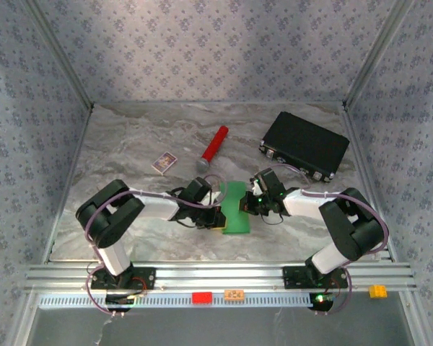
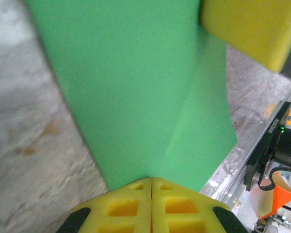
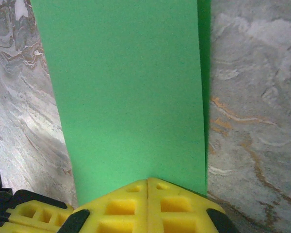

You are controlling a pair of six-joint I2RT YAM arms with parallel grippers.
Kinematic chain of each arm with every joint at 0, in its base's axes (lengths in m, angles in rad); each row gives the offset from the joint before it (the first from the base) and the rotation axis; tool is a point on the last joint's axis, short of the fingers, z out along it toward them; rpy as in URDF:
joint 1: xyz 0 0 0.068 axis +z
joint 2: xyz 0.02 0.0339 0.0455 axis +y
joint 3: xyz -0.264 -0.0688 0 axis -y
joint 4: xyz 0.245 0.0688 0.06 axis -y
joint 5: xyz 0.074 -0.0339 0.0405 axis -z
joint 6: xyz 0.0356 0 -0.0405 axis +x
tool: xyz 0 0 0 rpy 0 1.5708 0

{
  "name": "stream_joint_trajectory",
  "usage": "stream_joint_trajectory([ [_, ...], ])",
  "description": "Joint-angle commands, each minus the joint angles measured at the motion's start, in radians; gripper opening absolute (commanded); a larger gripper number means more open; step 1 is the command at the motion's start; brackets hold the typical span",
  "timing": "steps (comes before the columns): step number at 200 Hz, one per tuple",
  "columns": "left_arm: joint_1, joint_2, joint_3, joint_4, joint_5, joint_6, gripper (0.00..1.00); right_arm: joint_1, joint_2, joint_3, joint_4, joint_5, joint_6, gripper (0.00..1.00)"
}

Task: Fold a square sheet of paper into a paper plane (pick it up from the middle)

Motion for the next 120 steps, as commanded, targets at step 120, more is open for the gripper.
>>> stream_joint_trajectory([
  [120, -0.052, 0.016, -0.025, -0.108, -0.022, 0.017, 0.08, 0.008, 0.021, -0.061, -0.136, 0.083, 0.015, 0.00],
])
